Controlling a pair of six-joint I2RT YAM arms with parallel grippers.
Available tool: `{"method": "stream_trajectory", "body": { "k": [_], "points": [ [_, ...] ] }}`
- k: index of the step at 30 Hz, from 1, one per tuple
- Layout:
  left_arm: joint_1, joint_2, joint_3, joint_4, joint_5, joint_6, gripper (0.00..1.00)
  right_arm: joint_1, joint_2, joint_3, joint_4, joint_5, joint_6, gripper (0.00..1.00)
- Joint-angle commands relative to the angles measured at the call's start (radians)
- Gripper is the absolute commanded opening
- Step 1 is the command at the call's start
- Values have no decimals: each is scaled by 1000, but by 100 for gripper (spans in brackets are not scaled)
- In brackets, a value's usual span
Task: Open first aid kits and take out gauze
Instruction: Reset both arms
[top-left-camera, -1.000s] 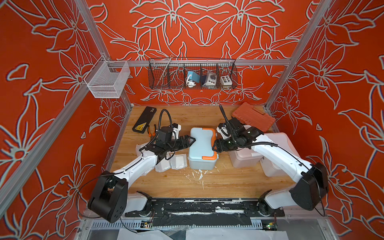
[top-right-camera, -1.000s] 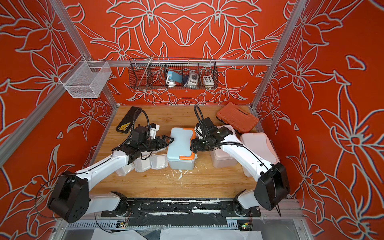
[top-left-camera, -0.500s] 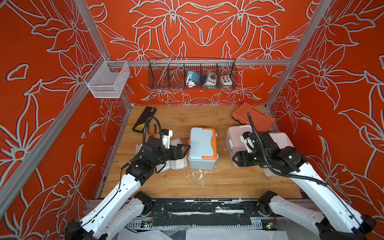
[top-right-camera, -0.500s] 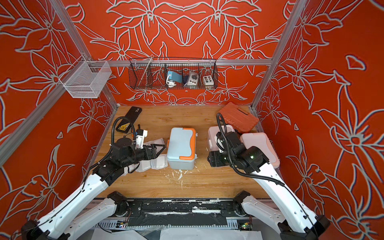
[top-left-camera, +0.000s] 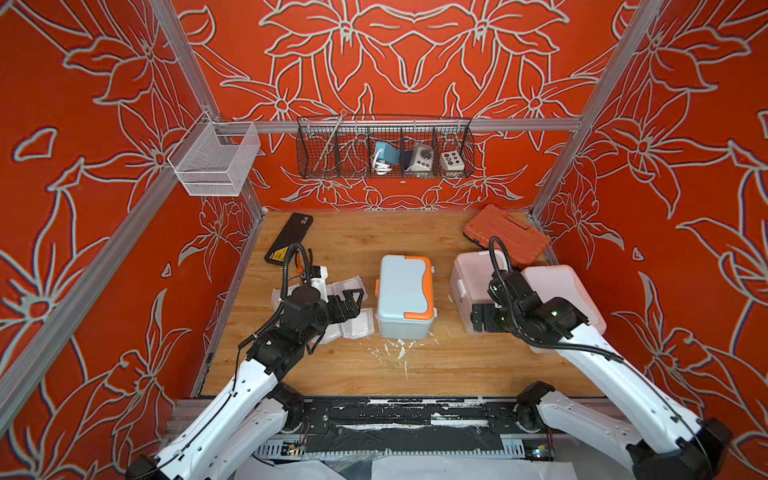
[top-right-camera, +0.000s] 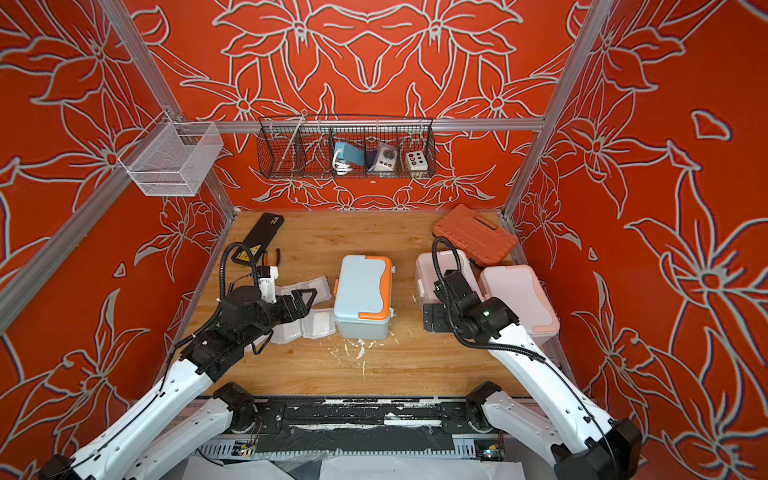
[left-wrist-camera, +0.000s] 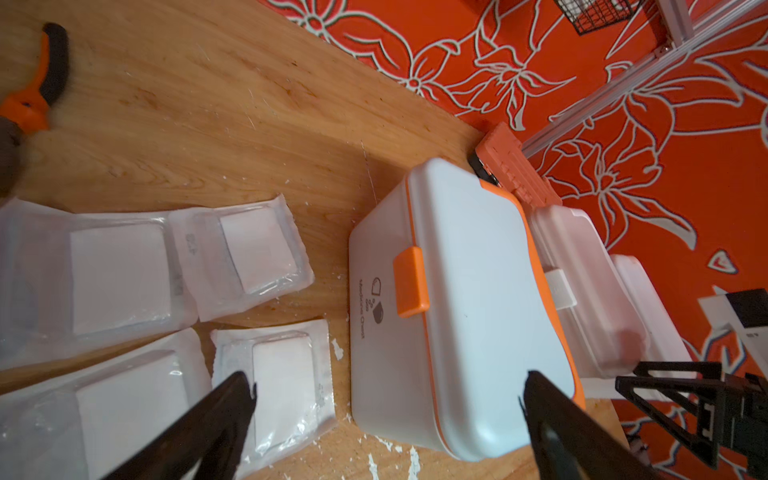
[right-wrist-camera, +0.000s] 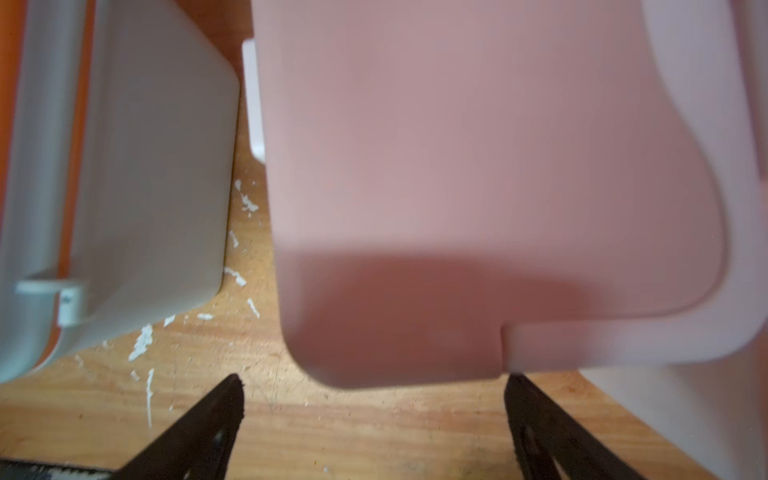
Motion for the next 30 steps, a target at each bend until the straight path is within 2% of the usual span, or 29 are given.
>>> {"method": "stream_trajectory", "body": {
  "k": [1,6,8,12,14,17,21,27,28,30],
  "points": [
    [2,9,-2,122,-108,12,98,-34,63,23,162,59,-79,98],
    [8,34,-45,245,-240,84,98,-83,147,28,343,79,-176,98],
    [45,34,-74,299,-279,104,98,-119,198,45,406,91,-216,98],
    [181,22,-155,449,-202,118,98,-166,275,47,534,103,-305,98],
    [286,30,-188,501,-140,108,98,-183,298,34,563,145,-343,98],
    [384,15,-261,608,-95,121,98,-208,268,-32,610,179,-380,98],
    [387,-15,-343,688,-160,204,98,-232,165,-191,783,174,-418,98],
    [387,16,-478,826,-172,376,98,-260,58,-414,1055,222,-462,98],
    [387,16,-467,806,-174,393,98,-264,40,-429,1081,222,-474,97],
    [387,33,-501,898,-108,440,98,-278,23,-480,1182,212,-492,97]
  ]
}}
